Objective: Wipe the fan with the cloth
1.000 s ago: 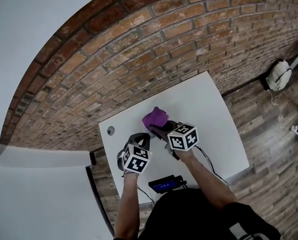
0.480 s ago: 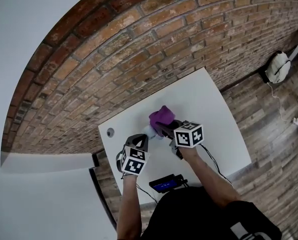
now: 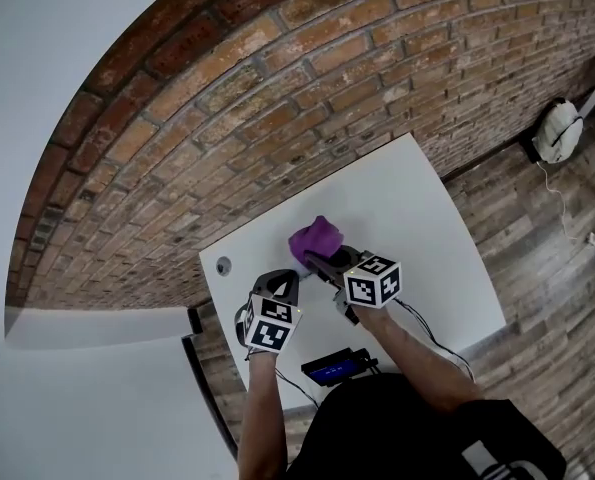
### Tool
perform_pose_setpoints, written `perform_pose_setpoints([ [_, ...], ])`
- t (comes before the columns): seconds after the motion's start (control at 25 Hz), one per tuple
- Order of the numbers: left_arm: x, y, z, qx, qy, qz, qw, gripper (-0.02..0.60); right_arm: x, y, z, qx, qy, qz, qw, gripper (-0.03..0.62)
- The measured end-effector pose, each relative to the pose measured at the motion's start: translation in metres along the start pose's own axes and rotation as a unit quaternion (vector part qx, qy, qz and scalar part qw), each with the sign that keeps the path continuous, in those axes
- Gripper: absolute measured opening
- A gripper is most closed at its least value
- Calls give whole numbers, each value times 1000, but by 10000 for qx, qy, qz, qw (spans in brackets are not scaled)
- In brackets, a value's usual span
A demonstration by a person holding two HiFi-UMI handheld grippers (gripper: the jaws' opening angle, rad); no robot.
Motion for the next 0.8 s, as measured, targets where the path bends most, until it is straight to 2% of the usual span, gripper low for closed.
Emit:
perform_pose_setpoints([
  [0.2,0,-1,-1,-20,24,59,10000,6,6,-15,-35,-1172,-219,-189,9927,77],
  [0.44,0,0,-1,-79,71,56,9999,6,11,-50,-61,-1162,-757,542,9889,78],
  [0.56,-1,1,-2,-115,41,17,9999,5,20,-38,-67,-1065,-1051,480,9876,78],
  [0.68,0,0,-1,-96,71,46,9999,5,17,-5,-47,-1105,-566,-64,9922,77],
  [0.8,0,-1,-2,-82,87,79,9999,6,4,-3,-33,-1419,-209,-72,9896,78],
])
Point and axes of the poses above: the fingertips, and each gripper's own axes: x backward along the fingers, z to its left, y out of its top, the point moved 2 cm from there along x, backward along the fingers, and after that the axes turned 1 degree about y, right-handed, at the moved point
